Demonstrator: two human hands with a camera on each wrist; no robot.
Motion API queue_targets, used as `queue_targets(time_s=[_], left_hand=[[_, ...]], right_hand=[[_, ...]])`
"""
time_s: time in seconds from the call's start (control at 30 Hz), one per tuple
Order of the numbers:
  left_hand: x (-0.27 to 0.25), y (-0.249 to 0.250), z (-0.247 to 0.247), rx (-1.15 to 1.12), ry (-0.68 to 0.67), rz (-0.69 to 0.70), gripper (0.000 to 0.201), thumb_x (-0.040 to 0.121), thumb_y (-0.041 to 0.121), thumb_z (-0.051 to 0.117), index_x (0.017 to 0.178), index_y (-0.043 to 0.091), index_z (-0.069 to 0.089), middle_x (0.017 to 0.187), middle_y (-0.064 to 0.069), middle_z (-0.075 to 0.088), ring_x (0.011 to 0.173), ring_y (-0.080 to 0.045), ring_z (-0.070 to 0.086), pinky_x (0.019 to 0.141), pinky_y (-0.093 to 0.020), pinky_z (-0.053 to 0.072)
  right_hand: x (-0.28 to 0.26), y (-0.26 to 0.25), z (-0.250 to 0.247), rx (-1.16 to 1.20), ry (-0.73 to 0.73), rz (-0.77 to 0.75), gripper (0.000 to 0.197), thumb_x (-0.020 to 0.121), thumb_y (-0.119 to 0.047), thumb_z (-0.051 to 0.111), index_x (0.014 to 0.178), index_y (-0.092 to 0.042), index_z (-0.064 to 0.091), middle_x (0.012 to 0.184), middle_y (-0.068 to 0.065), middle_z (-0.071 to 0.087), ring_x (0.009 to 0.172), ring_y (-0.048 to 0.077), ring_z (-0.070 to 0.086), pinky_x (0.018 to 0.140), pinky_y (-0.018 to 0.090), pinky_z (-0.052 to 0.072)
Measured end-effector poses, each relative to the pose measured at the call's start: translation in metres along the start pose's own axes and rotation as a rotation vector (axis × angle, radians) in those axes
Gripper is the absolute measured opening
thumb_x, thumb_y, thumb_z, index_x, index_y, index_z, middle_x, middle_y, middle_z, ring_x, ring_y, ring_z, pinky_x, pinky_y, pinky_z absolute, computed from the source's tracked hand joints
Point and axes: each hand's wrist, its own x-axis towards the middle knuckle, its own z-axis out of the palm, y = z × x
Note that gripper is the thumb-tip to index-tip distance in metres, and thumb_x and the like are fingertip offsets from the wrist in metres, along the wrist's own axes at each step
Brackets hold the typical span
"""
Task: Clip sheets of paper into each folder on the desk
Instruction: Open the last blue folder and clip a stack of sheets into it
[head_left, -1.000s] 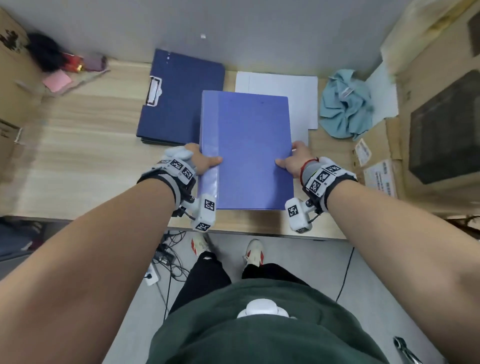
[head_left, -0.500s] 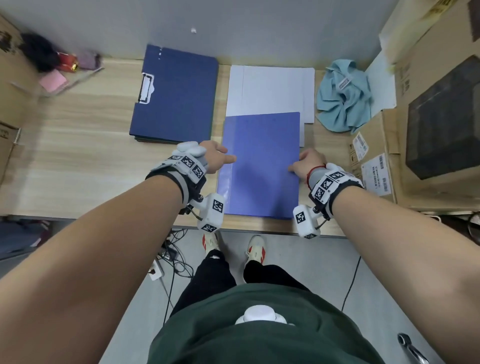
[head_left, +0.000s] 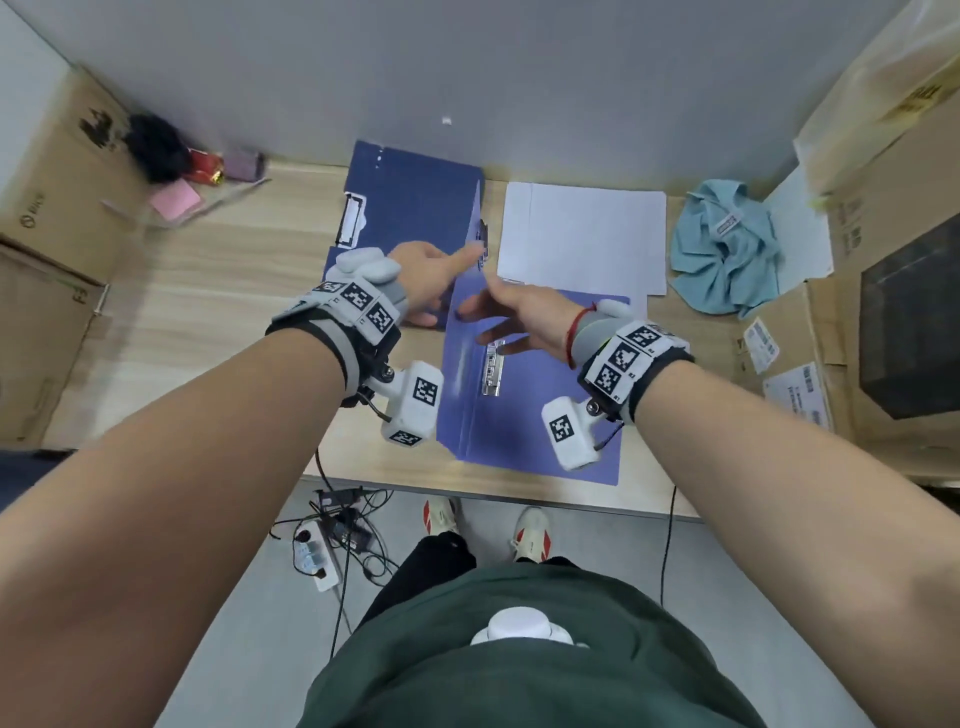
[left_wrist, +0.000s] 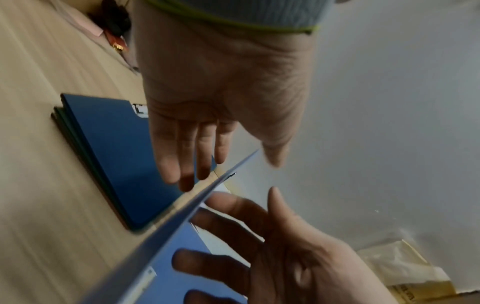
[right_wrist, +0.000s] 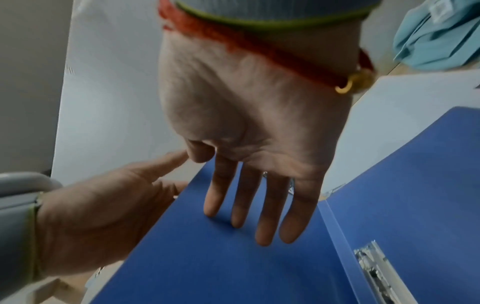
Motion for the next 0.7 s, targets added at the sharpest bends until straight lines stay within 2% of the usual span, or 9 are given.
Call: queue_targets(time_s=[0.1,0.17,0.27,0.4,0.5,0.57,0.63,0.67,0.7], left_hand=[[0.012,-0.021,-0.032,0.140,0.038,0.052,0.007,0.091,0.021,0.062,0.096,0.016,0.063,0.081,-0.010,0.068,0.058,-0.020,0.059,0.057,-0.029,0.059],[0.023,-0.036,-0.050,0.358,0.043,0.073,0.006,0.085,0.009,0.057,0.083,0.014,0.059,0.072,-0.012,0.061,0.058,-0.025,0.050,0.050,-0.023,0.050],[0.044,-0.062,-0.079,0.595,-0.009,-0.007,0.009,0.082,0.004,0.052,0.081,0.012,0.047,0.068,-0.008,0.047,0.064,-0.024,0.042,0.059,-0.029,0.039],[0.070,-0.102,-0.090,0.697,-0.023,-0.066,0.004,0.090,0.008,0.054,0.090,0.012,0.051,0.083,-0.009,0.052,0.078,-0.027,0.047,0.073,-0.033,0.042],[0.088,-0.122,-0.089,0.729,-0.017,-0.121,0.021,0.090,0.017,0.058,0.072,0.015,0.047,0.070,-0.004,0.047,0.080,-0.027,0.052,0.079,-0.035,0.047],[0.097,-0.125,-0.086,0.713,0.016,-0.138,0.034,0.087,0.019,0.061,0.066,0.017,0.035,0.066,-0.002,0.038,0.067,-0.026,0.049,0.079,-0.035,0.046],[0.098,-0.114,-0.080,0.638,0.138,-0.140,0.022,0.086,0.018,0.064,0.079,0.014,0.043,0.068,-0.002,0.029,0.057,-0.017,0.031,0.078,-0.033,0.037],[0.097,-0.107,-0.077,0.615,0.215,-0.125,0.019,0.085,0.015,0.064,0.097,0.010,0.050,0.071,-0.004,0.030,0.060,-0.016,0.031,0.078,-0.034,0.035],[0.101,-0.098,-0.072,0.614,0.298,-0.114,0.033,0.084,0.010,0.064,0.114,0.009,0.050,0.080,-0.009,0.040,0.069,-0.019,0.041,0.080,-0.036,0.036]], right_hand=[[0.020,-0.003,0.024,-0.053,-0.001,0.036,0.041,0.102,-0.052,0.036,0.105,-0.028,0.069,0.122,-0.006,0.069,0.097,0.020,0.066,0.084,0.032,0.050],[0.030,0.002,0.027,-0.118,0.038,0.072,0.036,0.102,-0.048,0.039,0.111,-0.025,0.066,0.126,-0.001,0.065,0.097,0.020,0.065,0.083,0.031,0.051],[0.047,0.012,0.026,-0.230,0.147,0.173,0.035,0.100,-0.039,0.048,0.121,-0.015,0.062,0.130,0.004,0.061,0.099,0.019,0.062,0.083,0.031,0.053],[0.056,0.037,0.014,-0.327,0.242,0.336,0.039,0.098,-0.036,0.053,0.129,-0.013,0.056,0.125,0.006,0.059,0.111,0.023,0.061,0.093,0.038,0.051],[0.057,0.053,0.009,-0.378,0.287,0.435,0.047,0.099,-0.037,0.052,0.139,-0.012,0.049,0.131,0.007,0.053,0.122,0.031,0.056,0.103,0.044,0.048],[0.055,0.058,0.006,-0.391,0.304,0.482,0.052,0.099,-0.038,0.052,0.143,-0.012,0.045,0.141,0.008,0.049,0.126,0.035,0.055,0.106,0.049,0.046],[0.055,0.060,0.000,-0.367,0.324,0.502,0.054,0.099,-0.039,0.052,0.147,-0.015,0.043,0.145,0.005,0.047,0.123,0.035,0.056,0.105,0.048,0.047],[0.054,0.060,-0.004,-0.356,0.332,0.501,0.053,0.099,-0.038,0.052,0.146,-0.014,0.044,0.145,0.006,0.047,0.123,0.035,0.056,0.104,0.047,0.048],[0.056,0.060,-0.011,-0.345,0.352,0.495,0.051,0.099,-0.036,0.052,0.144,-0.013,0.046,0.144,0.008,0.049,0.123,0.035,0.056,0.104,0.046,0.048]])
